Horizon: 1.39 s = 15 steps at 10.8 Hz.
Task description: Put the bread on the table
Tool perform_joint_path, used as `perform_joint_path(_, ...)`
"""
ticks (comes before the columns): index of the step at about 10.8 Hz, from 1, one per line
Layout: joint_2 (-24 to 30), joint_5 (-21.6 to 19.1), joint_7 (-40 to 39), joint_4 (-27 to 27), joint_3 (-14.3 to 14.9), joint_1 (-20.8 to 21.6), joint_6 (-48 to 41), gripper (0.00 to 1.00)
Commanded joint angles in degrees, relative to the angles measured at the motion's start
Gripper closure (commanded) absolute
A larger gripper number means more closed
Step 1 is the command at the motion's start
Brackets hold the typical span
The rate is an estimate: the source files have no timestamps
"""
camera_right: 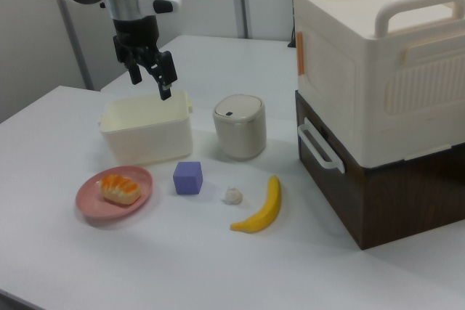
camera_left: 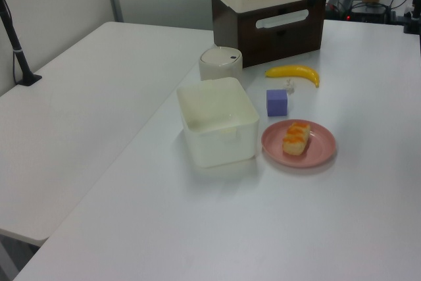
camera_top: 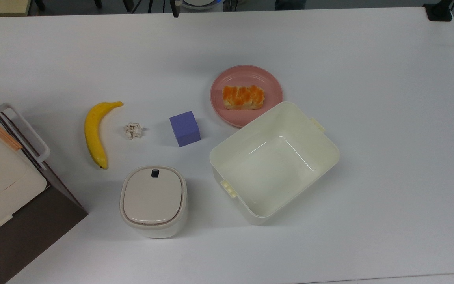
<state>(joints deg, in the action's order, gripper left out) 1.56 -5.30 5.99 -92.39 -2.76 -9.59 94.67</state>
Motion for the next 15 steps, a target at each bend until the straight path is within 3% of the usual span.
perform_joint_path(1,0.6,-1.3,-0.7,0.1,0.6,-0.3,-1.7,0.0)
perform_joint_path(5,0.5,-1.0,-0.5,0.3,0.5,0.2,-1.5,0.0)
perform_joint_path(8,0.0,4.0,-1.1,0.1,-0.2,1.8,0.6,0.0)
perform_joint_path(9,-0.2,3.5,-0.9,-0.1,-0.1,1.5,2.7,0.0)
perform_joint_path(12,-0.1,4.1,-2.2,-0.1,-0.1,2.4,-3.5,0.0)
perform_joint_path(14,0.5,4.7,-9.7,-0.1,-0.1,2.3,-5.7,0.0)
perform_joint_path(15,0.3,4.4,-18.0,-0.2,0.0,2.4,-6.2,0.0)
